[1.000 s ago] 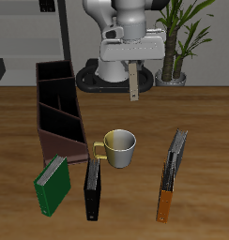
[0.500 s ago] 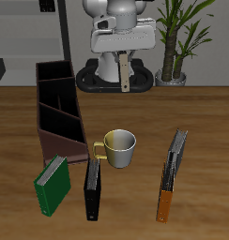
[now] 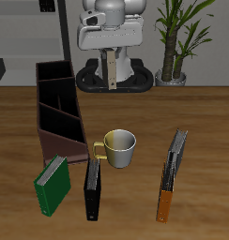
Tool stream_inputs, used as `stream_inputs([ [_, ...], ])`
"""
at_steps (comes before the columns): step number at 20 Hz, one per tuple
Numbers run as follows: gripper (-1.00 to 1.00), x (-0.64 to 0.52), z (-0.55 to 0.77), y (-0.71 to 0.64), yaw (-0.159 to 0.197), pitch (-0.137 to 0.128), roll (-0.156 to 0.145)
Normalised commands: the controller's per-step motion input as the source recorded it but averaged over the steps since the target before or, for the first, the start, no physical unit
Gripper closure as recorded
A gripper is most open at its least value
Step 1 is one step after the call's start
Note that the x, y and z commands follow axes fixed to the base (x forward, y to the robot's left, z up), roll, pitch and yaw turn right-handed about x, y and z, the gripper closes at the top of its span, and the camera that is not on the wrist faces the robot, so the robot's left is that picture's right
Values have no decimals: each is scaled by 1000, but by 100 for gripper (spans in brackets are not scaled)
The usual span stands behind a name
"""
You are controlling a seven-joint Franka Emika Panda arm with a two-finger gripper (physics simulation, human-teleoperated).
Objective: Place the yellow book into the right desk caddy's back compartment
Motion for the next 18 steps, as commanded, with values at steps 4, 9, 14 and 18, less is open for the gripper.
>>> stream_inputs([
  [4, 100, 22, 120, -282, 81, -4, -52],
  [9, 100, -62, 77, -192, 17, 24, -37],
  [14, 100, -74, 137, -168, -37, 1, -62],
  [18, 100, -141, 187, -336, -83, -2, -80],
])
